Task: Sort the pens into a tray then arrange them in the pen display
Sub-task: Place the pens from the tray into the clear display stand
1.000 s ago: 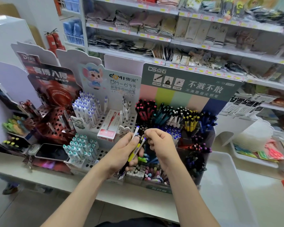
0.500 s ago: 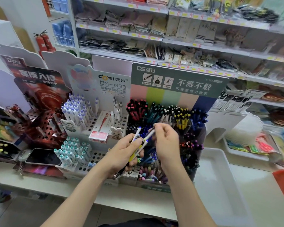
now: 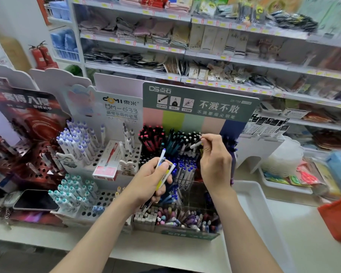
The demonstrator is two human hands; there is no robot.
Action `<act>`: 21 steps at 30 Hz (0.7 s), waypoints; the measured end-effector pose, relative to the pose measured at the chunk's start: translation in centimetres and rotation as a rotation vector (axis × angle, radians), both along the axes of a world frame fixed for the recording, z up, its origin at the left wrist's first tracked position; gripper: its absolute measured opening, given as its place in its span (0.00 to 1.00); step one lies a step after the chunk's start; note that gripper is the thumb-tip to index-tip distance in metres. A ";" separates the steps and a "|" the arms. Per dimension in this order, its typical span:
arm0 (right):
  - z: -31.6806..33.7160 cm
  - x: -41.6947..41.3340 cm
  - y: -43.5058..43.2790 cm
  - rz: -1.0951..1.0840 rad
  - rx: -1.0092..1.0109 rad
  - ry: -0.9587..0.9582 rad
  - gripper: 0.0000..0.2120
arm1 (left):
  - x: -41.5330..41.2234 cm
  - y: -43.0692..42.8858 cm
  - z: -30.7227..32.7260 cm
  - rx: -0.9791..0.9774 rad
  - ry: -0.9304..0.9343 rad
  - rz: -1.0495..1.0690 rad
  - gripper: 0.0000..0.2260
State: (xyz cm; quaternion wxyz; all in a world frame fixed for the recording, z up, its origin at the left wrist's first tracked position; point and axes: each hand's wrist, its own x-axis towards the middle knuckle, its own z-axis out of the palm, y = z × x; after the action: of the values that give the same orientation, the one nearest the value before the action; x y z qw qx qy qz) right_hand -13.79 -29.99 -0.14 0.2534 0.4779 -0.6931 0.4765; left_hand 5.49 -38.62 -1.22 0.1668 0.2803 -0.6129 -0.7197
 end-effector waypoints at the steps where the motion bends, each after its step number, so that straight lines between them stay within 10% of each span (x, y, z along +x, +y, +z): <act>1: -0.1 0.0 -0.1 0.017 0.012 0.022 0.04 | -0.2 0.0 0.0 0.002 0.001 0.002 0.11; 21: 4.2 -4.4 -2.5 0.021 0.711 0.015 0.17 | -1.5 0.5 -0.2 0.034 0.019 0.077 0.12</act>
State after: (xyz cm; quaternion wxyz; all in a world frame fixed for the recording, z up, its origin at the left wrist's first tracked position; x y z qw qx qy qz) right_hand -18.15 -32.50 4.08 0.0714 0.5466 -0.8089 0.2045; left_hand 3.94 -38.13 -1.45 0.1954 0.2998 -0.5877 -0.7256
